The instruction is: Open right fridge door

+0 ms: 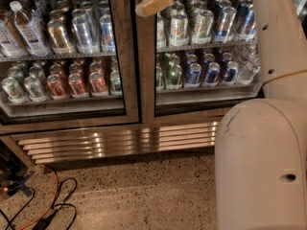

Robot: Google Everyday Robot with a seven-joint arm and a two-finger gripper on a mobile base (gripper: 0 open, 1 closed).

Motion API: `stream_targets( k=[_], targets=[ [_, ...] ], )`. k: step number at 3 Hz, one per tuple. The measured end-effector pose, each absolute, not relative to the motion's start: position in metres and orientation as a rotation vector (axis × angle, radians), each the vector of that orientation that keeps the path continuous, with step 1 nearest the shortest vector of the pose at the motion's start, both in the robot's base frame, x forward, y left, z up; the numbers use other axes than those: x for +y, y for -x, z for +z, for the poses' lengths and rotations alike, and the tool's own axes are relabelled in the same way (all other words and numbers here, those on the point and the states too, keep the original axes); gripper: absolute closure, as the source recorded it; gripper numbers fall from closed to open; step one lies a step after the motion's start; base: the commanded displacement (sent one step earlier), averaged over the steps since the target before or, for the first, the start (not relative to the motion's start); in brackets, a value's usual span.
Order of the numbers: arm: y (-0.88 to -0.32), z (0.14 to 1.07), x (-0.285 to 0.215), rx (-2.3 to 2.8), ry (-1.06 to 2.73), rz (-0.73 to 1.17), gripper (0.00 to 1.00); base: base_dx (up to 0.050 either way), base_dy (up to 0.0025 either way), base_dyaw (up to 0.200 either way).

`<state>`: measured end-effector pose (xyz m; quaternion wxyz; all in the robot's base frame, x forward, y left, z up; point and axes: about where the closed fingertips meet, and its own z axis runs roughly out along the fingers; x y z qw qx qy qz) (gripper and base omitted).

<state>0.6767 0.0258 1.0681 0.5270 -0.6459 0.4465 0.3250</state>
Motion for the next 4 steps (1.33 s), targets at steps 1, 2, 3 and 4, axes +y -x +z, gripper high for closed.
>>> stream_targets(
  k=[1,2,3,4],
  targets=[
    [-0.677,1.068,0.026,1.067,1.544,0.777,0.42,0.000,0.00000,0.000],
    [-0.677,1.070,0.016,1.067,1.544,0.777,0.73,0.000,0.00000,0.000],
    [-0.677,1.071,0.012,1.067,1.544,0.777,0.96,0.000,0.00000,0.000],
    [-0.675,1.071,0.012,1.067,1.544,0.777,1.00,0.000,0.00000,0.000]
  ],
)
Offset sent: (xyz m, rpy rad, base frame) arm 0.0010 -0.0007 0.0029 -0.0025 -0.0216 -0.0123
